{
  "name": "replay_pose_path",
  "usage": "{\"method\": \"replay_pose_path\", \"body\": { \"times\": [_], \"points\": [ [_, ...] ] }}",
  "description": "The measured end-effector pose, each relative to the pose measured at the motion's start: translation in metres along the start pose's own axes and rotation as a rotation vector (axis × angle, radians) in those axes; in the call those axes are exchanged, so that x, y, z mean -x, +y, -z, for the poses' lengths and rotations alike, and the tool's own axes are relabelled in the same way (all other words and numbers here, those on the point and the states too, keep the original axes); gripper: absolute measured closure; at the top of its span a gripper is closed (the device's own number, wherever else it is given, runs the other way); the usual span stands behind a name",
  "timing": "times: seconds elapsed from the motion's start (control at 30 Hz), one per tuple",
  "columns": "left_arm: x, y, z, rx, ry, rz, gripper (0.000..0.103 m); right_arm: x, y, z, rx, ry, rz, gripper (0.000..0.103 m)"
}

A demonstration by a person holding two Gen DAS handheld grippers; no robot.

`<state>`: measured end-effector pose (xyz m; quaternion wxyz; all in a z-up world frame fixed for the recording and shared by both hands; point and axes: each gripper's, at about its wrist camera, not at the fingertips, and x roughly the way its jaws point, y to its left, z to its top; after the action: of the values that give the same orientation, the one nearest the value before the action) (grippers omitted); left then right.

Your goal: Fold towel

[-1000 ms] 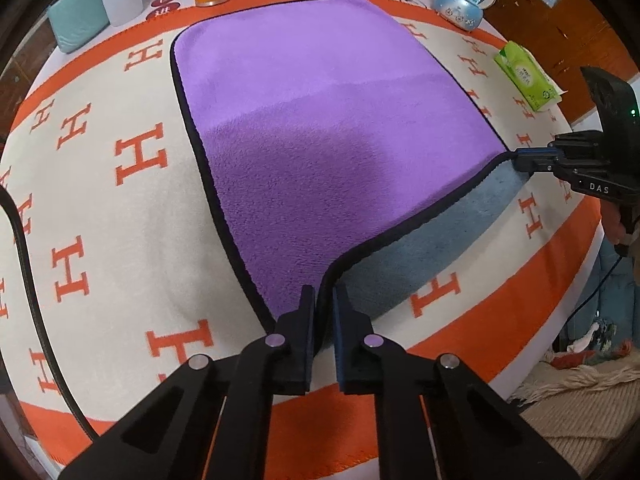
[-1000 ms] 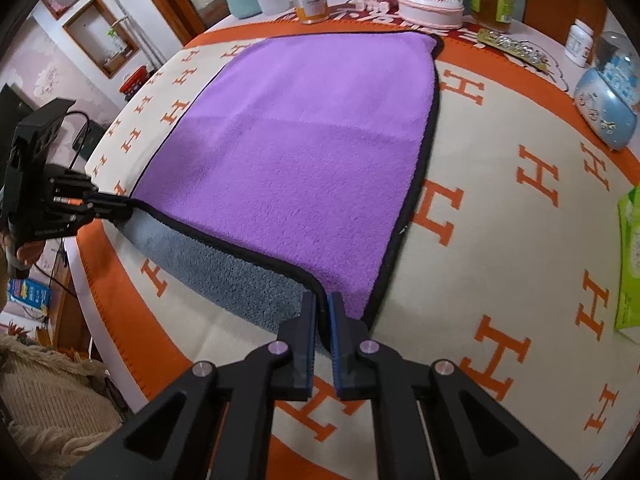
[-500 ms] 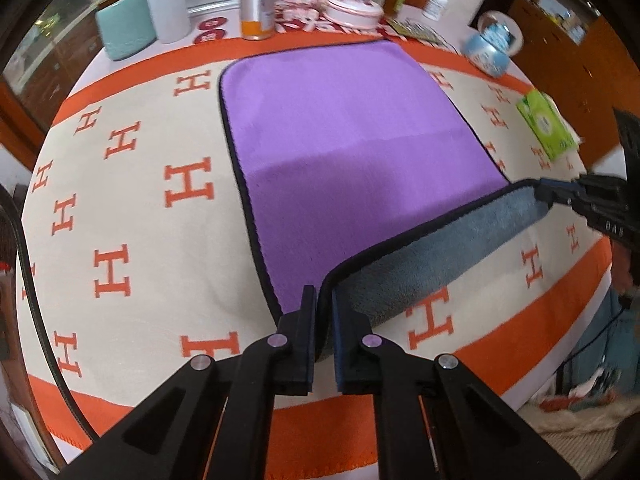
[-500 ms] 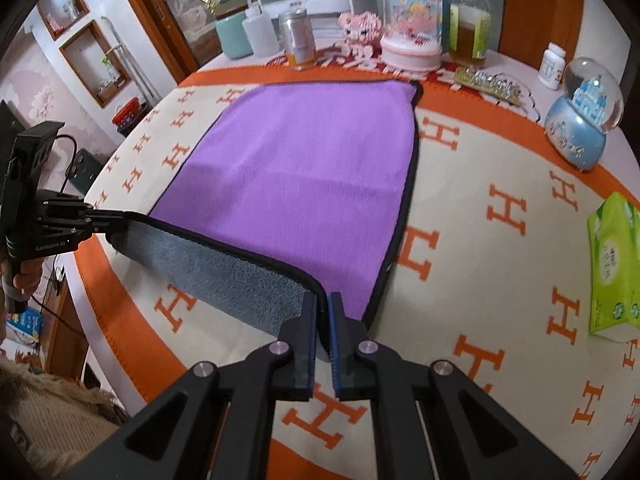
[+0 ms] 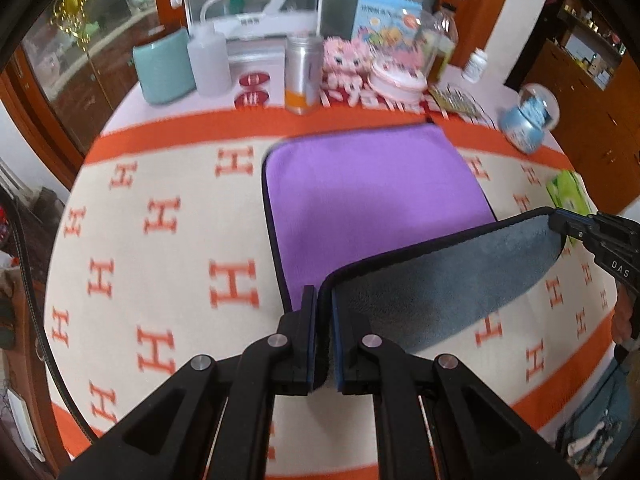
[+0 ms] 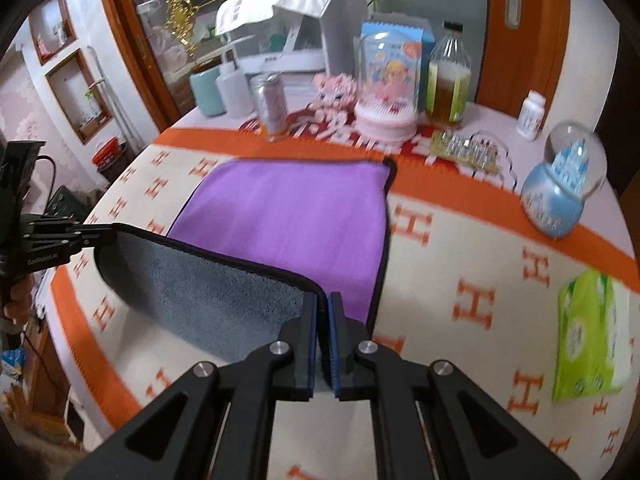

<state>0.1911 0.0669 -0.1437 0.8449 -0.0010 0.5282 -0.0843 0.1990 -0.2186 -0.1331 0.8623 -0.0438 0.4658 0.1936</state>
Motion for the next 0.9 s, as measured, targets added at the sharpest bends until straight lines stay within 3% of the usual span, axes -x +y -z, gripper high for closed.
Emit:
{"method": "replay_pose_path", "body": {
  "times": [0.23,0.47,0.9],
  "points": [
    [-0.011,0.010,-0.058,0.037,-0.066,-0.067,0.098,-0.019,-0.010,-0.053,-0.030,-0.064,0.034,0.098],
    [-0.029,0.017,-0.095,0.050,-0.102,-0.129,0.098,-0.047,-0.020,-0.090,-0.056,-0.084,0.062,0.098],
    [-0.106,0.029,-0.124,0.078,-0.034,-0.221,0.098,-0.128,-0.028,-0.119,-0.058,-0.008,0.131,0.098]
  ]
}}
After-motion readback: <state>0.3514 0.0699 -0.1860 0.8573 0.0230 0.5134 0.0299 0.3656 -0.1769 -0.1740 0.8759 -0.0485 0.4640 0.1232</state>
